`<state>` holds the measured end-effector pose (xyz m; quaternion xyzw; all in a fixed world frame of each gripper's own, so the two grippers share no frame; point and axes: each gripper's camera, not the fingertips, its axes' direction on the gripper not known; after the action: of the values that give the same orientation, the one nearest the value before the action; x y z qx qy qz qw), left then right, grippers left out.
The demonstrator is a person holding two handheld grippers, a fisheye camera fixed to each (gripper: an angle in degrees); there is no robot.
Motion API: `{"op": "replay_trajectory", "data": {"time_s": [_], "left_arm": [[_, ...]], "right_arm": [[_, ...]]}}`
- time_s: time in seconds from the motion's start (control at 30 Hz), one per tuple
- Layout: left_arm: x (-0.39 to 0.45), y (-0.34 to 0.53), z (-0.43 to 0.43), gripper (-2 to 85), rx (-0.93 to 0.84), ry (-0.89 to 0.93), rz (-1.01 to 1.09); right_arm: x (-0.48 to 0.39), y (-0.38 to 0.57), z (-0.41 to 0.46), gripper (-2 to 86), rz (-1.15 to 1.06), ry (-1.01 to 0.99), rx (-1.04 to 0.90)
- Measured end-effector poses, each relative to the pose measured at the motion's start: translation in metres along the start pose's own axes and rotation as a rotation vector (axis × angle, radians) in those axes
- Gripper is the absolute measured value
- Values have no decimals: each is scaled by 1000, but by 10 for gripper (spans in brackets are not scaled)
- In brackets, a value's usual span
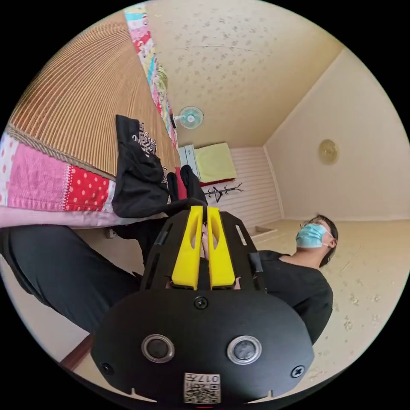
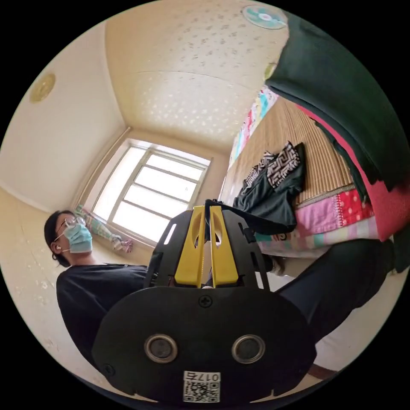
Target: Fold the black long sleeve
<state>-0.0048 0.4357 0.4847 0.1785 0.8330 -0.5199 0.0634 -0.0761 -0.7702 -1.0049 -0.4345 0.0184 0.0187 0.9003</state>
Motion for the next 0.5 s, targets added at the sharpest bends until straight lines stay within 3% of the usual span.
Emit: {"op": "replay_trajectory", "data": {"time_s": [0.13,0.3,0.4,0.5], "left_arm": [[-26,-44,8,-3,94,66,-34],[-32,-172,35,12,180,-37,-17],[-34,-233,47,102,260,-83,137],[-66,-257,68,198,175,-209,22]], "right_arm": [[14,-46,36,24,32,195,47],[0,-143,109,35,-65,512,100],[5,-192,168,60,-169,682,159],[34,-205,223,106,-126,881,165]]}}
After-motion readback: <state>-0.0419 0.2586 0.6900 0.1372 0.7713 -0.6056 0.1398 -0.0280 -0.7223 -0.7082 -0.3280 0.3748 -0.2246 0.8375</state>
